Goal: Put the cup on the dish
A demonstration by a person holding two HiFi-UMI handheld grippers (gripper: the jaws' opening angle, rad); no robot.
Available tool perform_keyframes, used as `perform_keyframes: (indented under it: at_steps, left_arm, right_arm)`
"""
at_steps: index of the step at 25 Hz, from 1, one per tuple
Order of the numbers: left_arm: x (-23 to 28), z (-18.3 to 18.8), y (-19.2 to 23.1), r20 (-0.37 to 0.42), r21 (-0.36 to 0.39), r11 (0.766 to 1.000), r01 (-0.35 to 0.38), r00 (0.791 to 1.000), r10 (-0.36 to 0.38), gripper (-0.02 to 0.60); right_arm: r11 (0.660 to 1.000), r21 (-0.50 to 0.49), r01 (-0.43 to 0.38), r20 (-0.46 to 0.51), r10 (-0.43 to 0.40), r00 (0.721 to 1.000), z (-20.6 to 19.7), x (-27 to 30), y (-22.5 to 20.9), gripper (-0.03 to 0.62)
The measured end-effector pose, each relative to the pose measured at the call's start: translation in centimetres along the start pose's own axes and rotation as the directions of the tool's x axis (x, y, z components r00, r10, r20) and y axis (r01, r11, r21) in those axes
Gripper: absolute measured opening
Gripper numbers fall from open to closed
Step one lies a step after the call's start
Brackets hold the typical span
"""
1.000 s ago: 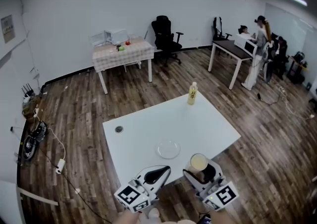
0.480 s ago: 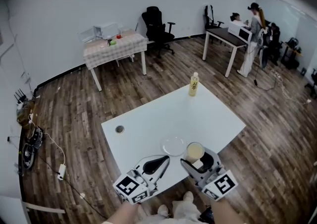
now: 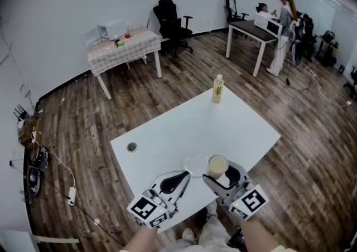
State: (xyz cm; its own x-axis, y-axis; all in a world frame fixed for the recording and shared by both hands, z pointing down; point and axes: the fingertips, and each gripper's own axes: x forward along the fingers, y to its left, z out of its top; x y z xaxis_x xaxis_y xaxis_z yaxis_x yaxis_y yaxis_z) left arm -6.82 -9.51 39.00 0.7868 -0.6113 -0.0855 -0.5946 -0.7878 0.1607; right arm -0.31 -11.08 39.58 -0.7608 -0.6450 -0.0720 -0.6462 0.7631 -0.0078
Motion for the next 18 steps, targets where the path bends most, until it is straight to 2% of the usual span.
perform_keyframes:
  at_steps: [4, 5, 6, 11, 16, 18]
  left_arm:
    - [1.5, -0.2, -0.1, -0.003, -0.016, 1.000, 0.022, 1.000, -0.022, 0.002]
    - [1.9, -0.3, -0.2, -0.004, -0.023, 0.999, 0.035, 0.999, -0.035, 0.022]
    - [2.4, -0.3, -0.3, -0.007, -0.026, 0.999, 0.043, 0.999, -0.044, 0.069]
    - [4.6, -0.6, 0.1, -0.031, -0.007, 0.999, 0.037, 0.999, -0.037, 0.128]
    - [6.2, -0.4, 0.7, -0.064, -0.006, 0.999, 0.052, 0.997, -0.052, 0.255]
    - [6.9, 0.0, 0.8, -0.068, -0.002, 0.998, 0.062, 0.996, -0.062, 0.272]
  right_arm:
    - [1.000, -0.001, -0.024, -0.013, 0.024, 1.000, -1.1, 0.7, -1.3, 0.264]
    - [1.000, 0.002, -0.031, -0.017, 0.031, 0.999, -1.4, 1.0, -1.5, 0.264]
    - [0.999, 0.006, -0.038, -0.022, 0.038, 0.999, -1.7, 1.1, -1.7, 0.264]
    - [0.997, 0.015, -0.073, -0.035, 0.074, 0.997, -3.1, 2.3, -2.6, 0.264]
    - [0.993, 0.001, -0.118, -0.053, 0.118, 0.992, -3.5, 3.5, -2.7, 0.264]
    - [0.992, -0.007, -0.129, -0.054, 0.129, 0.990, -3.6, 4.0, -2.8, 0.264]
